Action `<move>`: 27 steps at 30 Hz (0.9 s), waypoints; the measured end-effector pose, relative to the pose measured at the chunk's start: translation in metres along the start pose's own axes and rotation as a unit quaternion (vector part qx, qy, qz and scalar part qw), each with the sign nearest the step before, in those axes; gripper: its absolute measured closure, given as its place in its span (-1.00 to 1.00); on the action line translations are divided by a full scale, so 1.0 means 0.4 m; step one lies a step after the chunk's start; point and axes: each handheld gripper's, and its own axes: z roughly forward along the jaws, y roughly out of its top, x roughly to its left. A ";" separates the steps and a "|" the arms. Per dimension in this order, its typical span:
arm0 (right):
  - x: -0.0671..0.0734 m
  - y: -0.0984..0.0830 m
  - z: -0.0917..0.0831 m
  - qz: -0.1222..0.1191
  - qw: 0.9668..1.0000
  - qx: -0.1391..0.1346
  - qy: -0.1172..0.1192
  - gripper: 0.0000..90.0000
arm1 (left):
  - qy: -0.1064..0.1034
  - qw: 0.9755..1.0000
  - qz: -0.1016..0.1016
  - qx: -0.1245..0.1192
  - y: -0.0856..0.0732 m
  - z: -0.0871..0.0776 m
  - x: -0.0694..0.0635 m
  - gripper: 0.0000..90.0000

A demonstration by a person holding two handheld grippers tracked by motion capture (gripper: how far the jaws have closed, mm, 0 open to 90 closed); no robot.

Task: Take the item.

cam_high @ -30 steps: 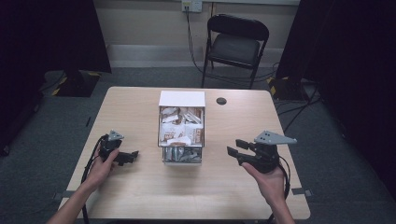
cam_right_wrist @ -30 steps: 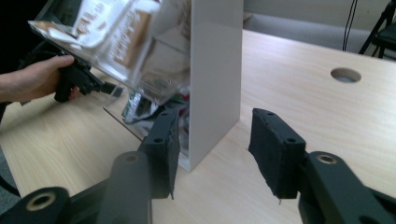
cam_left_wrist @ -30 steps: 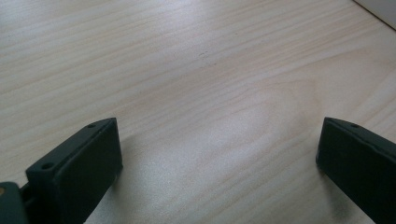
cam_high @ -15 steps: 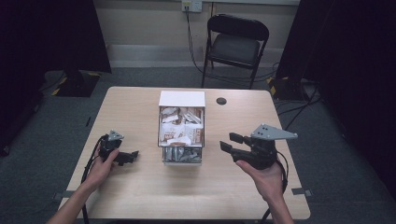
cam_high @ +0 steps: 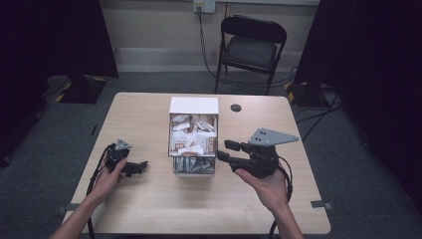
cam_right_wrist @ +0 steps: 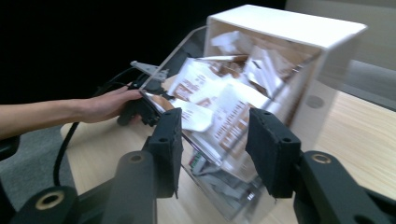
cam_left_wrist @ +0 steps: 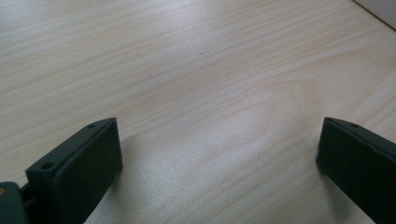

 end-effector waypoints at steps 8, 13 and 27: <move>0.022 0.028 0.065 -0.024 0.999 0.014 0.025 0.30 | 0.000 1.000 0.000 -0.001 0.000 0.000 0.000 -1.00; 0.030 0.043 0.112 -0.026 0.998 0.015 0.047 0.30 | 0.000 1.000 0.001 0.001 0.000 0.000 0.001 -1.00; 0.026 0.019 0.173 -0.022 0.996 0.041 0.075 0.35 | -0.001 1.000 0.002 0.001 0.000 0.000 0.001 -1.00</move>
